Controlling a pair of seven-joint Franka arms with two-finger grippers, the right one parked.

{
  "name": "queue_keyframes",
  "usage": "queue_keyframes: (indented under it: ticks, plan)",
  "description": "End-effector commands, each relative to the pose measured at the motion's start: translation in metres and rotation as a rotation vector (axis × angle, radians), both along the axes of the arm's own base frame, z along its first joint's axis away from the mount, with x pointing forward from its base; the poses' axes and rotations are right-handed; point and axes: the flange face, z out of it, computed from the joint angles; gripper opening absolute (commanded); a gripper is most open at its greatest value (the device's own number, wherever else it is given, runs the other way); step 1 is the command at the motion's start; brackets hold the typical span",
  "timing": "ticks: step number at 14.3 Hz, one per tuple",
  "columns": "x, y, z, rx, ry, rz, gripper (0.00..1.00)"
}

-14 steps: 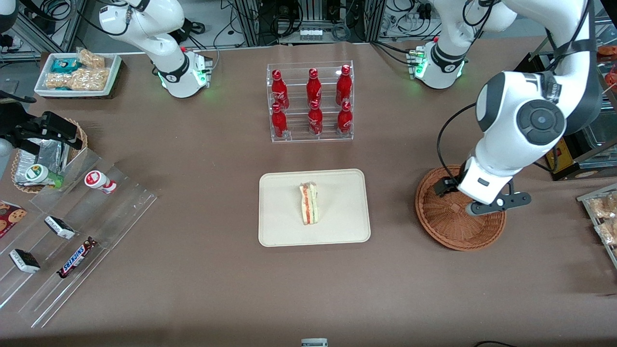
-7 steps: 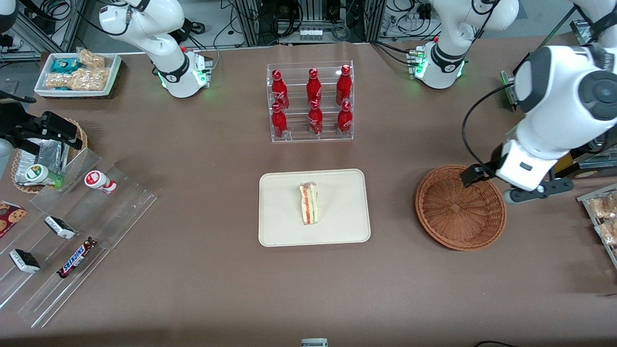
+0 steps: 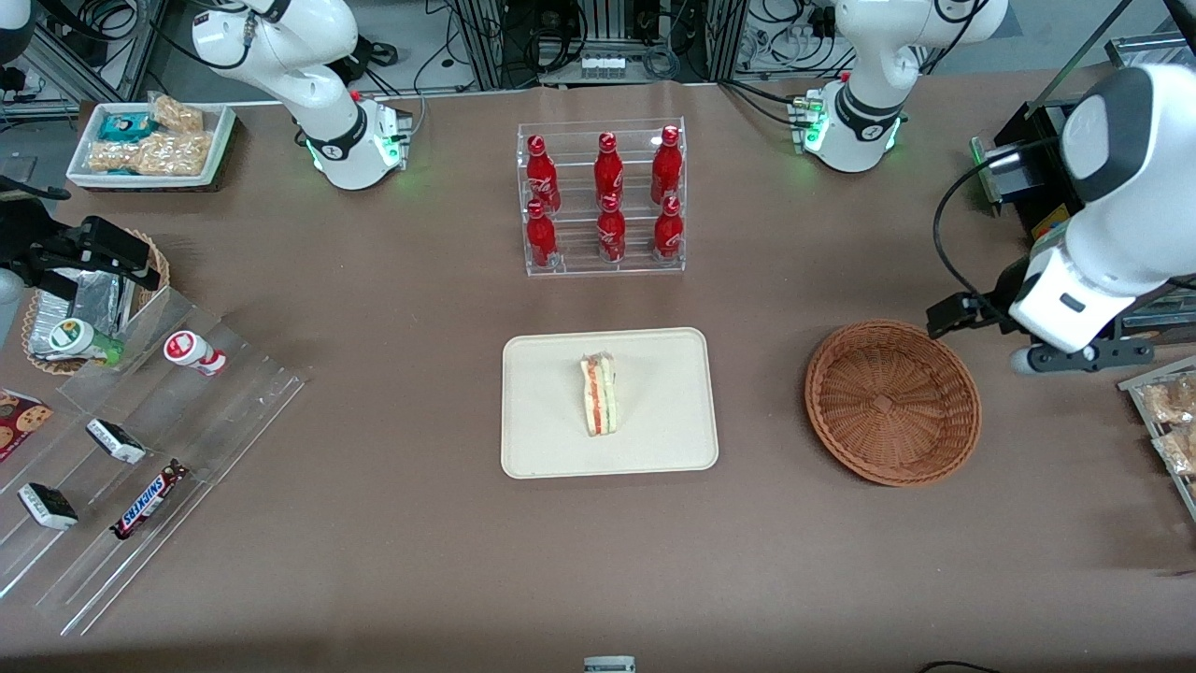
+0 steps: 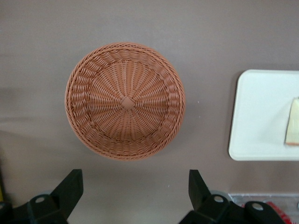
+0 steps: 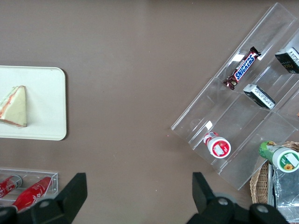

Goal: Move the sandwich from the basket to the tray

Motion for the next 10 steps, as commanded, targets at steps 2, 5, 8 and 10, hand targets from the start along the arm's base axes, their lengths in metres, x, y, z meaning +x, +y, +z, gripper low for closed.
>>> queue_keyframes:
  ticks: [2,5,8,10]
  plan:
    - [-0.011,0.009,0.040,-0.012,-0.020,-0.126,1.00]
    - [-0.017,0.018,0.058,-0.006,-0.050,-0.150,1.00]
    - [-0.017,0.016,0.057,-0.001,-0.046,-0.142,1.00]
    - [-0.020,0.016,0.054,0.028,-0.027,-0.147,1.00]
